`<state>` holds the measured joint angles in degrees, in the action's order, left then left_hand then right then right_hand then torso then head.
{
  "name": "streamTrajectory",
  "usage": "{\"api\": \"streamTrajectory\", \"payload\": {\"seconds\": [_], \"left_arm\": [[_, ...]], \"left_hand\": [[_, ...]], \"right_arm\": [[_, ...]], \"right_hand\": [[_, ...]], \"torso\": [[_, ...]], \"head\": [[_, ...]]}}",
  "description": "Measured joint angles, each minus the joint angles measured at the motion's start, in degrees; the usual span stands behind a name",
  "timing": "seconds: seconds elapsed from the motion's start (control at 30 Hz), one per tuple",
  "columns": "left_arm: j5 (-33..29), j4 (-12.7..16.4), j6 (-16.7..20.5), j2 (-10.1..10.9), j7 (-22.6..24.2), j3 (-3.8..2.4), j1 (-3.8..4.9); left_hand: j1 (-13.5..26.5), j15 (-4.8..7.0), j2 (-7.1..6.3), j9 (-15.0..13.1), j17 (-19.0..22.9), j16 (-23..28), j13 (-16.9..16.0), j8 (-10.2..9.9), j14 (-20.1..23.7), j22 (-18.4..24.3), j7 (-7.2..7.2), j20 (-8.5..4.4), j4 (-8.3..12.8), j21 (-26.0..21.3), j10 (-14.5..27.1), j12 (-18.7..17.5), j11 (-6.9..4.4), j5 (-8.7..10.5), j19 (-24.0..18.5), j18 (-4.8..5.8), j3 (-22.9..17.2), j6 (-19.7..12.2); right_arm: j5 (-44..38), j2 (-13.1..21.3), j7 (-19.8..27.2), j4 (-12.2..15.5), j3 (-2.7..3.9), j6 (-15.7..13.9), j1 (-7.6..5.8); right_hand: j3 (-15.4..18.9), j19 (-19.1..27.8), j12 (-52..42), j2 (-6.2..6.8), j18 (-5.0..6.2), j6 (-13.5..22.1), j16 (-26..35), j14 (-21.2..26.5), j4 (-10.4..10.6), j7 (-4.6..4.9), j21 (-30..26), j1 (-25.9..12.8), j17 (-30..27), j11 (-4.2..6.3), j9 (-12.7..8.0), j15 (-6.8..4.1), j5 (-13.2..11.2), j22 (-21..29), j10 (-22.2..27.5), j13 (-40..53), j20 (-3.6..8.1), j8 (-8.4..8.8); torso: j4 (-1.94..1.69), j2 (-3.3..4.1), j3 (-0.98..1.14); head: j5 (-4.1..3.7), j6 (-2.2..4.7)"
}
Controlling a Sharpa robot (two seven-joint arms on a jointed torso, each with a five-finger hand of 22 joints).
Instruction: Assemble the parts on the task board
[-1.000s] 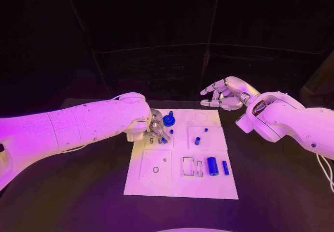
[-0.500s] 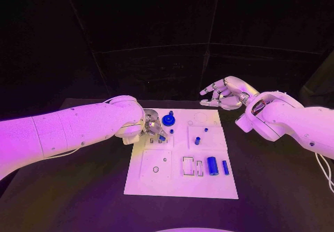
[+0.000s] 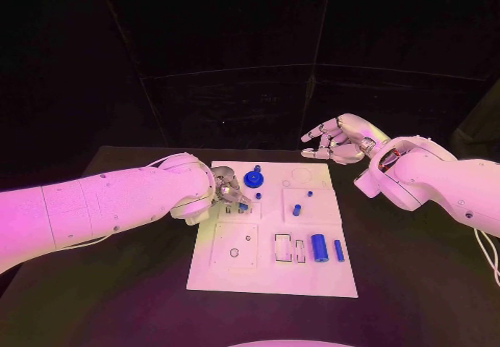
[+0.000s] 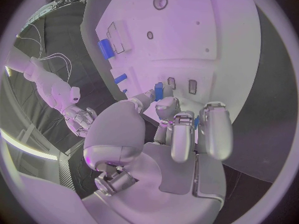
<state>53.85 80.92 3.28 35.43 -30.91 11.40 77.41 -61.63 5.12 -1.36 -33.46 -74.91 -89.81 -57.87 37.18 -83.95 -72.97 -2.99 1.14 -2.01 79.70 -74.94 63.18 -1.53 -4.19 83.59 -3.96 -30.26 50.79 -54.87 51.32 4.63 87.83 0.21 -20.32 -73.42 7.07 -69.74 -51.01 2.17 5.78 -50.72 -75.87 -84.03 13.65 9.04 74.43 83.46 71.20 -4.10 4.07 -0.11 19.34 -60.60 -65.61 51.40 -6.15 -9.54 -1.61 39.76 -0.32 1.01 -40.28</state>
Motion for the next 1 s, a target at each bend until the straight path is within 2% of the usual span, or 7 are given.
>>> {"api": "streamTrajectory", "payload": {"seconds": [0.23, 0.67, 1.0], "left_arm": [[1.75, -0.09, 1.07, 0.2, -0.25, 0.02, -0.96], [2.98, 0.38, 0.92, 0.86, -1.13, -0.03, -1.23], [3.19, 0.53, 0.31, 0.98, -1.4, -0.08, -1.19]], "left_hand": [[0.37, 0.0, -0.37, -0.06, 0.0, 0.0, -0.05, 0.05, 0.0, -0.08, 0.0, 0.0, 0.27, 0.0, 0.0, 0.0, 0.0, -0.02, 0.0, 0.0, -0.59, 0.0], [0.41, 0.0, -0.4, -0.11, 0.0, 0.0, 0.08, 0.09, 0.0, -0.07, -0.01, 0.01, 0.37, 0.0, 0.01, 0.0, 0.01, -0.18, 0.0, 0.0, -1.16, 0.0], [0.4, 0.0, -0.39, -0.21, 0.0, 0.0, 0.08, 0.05, 0.0, -0.06, -0.01, 0.01, 0.43, 0.0, 0.01, 0.0, 0.01, -0.15, 0.0, 0.0, -1.23, 0.0]], "right_arm": [[0.0, -0.01, 0.04, -0.03, 0.0, 0.1, 0.0], [0.0, -0.18, 0.16, -0.19, -0.01, 0.42, 0.01], [-0.01, -0.29, 0.26, -0.31, -0.01, 0.75, 0.01]], "right_hand": [[0.0, 0.0, 0.0, 0.0, 0.0, 0.0, 0.0, 0.0, 0.0, 0.0, 0.0, 0.0, 0.0, 0.0, 0.0, 0.0, 0.0, 0.0, 0.0, 0.0, 0.0, 0.0], [0.0, 0.0, 0.0, 0.0, 0.0, 0.0, 0.0, 0.0, 0.0, 0.0, 0.0, 0.0, 0.0, 0.0, 0.0, 0.0, 0.0, 0.0, 0.0, 0.01, 0.0, 0.0], [0.0, 0.0, 0.0, 0.0, 0.0, 0.0, 0.0, 0.0, 0.0, 0.0, 0.0, 0.0, 0.01, 0.0, 0.01, 0.0, 0.0, 0.06, 0.0, -0.17, 0.0, 0.0]], "torso": [[0.14, 0.09, -0.05], [0.16, 0.13, -0.06], [0.15, 0.12, -0.05]], "head": [[0.04, -0.17], [-0.25, -0.33], [-0.14, -0.32]]}}
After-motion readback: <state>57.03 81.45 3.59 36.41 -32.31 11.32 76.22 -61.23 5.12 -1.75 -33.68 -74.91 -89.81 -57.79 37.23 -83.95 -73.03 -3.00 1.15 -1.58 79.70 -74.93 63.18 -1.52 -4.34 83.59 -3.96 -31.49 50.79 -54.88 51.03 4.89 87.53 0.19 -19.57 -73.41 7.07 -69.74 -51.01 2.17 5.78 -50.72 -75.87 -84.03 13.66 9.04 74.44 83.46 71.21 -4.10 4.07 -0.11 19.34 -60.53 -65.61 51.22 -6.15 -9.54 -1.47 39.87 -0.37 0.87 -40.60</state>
